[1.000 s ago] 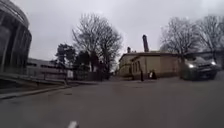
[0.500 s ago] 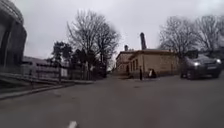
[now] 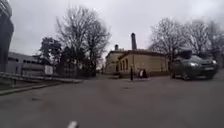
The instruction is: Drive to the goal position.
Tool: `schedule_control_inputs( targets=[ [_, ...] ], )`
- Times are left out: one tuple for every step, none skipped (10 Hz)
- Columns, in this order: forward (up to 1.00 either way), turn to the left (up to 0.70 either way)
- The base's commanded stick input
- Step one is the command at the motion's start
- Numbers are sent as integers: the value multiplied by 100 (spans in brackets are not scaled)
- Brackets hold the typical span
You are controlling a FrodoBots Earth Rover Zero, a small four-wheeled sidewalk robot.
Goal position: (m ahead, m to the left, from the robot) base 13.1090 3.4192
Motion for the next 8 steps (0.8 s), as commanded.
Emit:
schedule_control_inputs(
  targets=[
    [100,-20],
    [100,-39],
    [100,-30],
    [100,1],
    [100,1],
    [100,1],
    [100,1],
    [100,1]
  ],
)
